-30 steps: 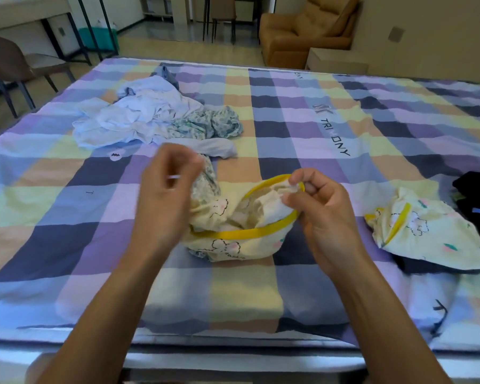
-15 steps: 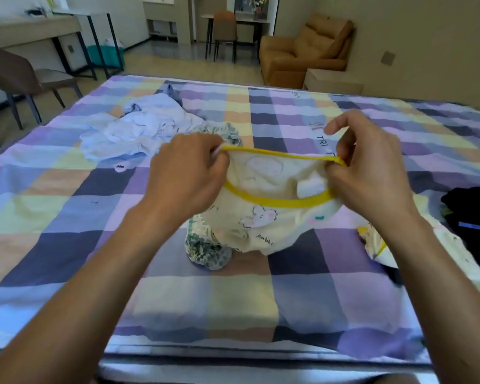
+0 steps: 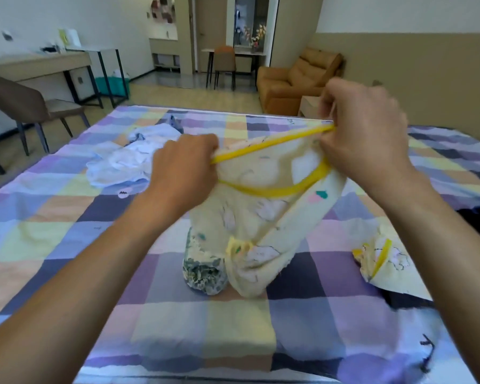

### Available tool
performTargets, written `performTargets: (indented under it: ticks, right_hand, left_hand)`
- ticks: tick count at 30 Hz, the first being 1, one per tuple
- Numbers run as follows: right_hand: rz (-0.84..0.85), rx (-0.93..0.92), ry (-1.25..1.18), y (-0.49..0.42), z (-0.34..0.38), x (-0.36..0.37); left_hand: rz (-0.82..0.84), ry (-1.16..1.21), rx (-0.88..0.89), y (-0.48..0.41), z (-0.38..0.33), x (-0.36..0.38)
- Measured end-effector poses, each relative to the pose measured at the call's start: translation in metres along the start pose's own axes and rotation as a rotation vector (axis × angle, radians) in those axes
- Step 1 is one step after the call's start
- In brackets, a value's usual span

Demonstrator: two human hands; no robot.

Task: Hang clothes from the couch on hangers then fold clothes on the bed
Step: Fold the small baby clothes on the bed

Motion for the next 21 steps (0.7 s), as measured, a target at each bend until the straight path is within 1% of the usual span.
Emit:
performTargets:
  ticks: [1, 3, 5, 6, 7, 8, 10, 11, 12, 13, 15, 16, 17, 19, 21]
  right_hand:
    - [0.036, 0.021, 0.148, -0.002, -0.013, 0.006]
    - [0.185, 0.066, 0.377, -0.003, -0.034, 0.028]
    - [0.32, 0.032, 0.537, 0.001, -0.04, 0.051]
    - [0.362, 0.014, 0.554, 0.0, -0.039, 0.057]
    - [0.396, 0.013, 0.51, -0.002, -0.038, 0.059]
    - [0.448, 0.039, 0.39, -0.006, -0.039, 0.058]
    - [0.604, 0.12, -0.015, -0.016, -0.04, 0.048]
    - [0.65, 0.161, -0.24, -0.02, -0.04, 0.041]
    - [0.658, 0.191, -0.391, -0.022, -0.04, 0.035]
    - [0.653, 0.204, -0.448, -0.024, -0.042, 0.033]
    - [0.656, 0.186, -0.381, -0.021, -0.041, 0.038]
    - [0.664, 0.187, -0.338, -0.018, -0.041, 0.042]
    - [0.684, 0.2, -0.345, -0.013, -0.039, 0.044]
    - [0.777, 0.283, -0.526, -0.008, -0.037, 0.042]
    - [0.874, 0.354, -0.726, -0.009, -0.037, 0.039]
  left_hand:
    - [-0.013, -0.012, -0.028, -0.002, 0.012, -0.007]
    - [0.006, 0.006, -0.061, -0.008, 0.025, -0.019]
    - [0.115, 0.059, -0.037, -0.017, 0.018, -0.024]
    - [0.18, 0.096, -0.017, -0.022, 0.013, -0.024]
    - [0.226, 0.138, -0.002, -0.027, 0.009, -0.024]
    - [0.245, 0.193, -0.003, -0.032, 0.007, -0.026]
    - [0.242, 0.308, -0.046, -0.037, 0.014, -0.034]
    - [0.234, 0.358, -0.084, -0.037, 0.021, -0.036]
    - [0.224, 0.42, -0.127, -0.036, 0.027, -0.038]
    - [0.226, 0.509, -0.18, -0.034, 0.031, -0.034]
    - [0.23, 0.731, -0.291, -0.028, 0.033, -0.025]
    - [0.225, 0.826, -0.318, -0.026, 0.033, -0.019]
    - [0.207, 0.896, -0.322, -0.025, 0.033, -0.014]
    - [0.118, 0.964, -0.32, -0.026, 0.034, -0.011]
    - [0.023, 0.959, -0.293, -0.028, 0.038, -0.02]
Point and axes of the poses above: each hand's wrist, its own y-axis away from the middle knuckle, its own x-axis out of the palm, z = x × y, the point moved 4 cm from there along -y, towards the middle knuckle, and after that the axes turned 14 degrees about x, right-handed, at the moved point
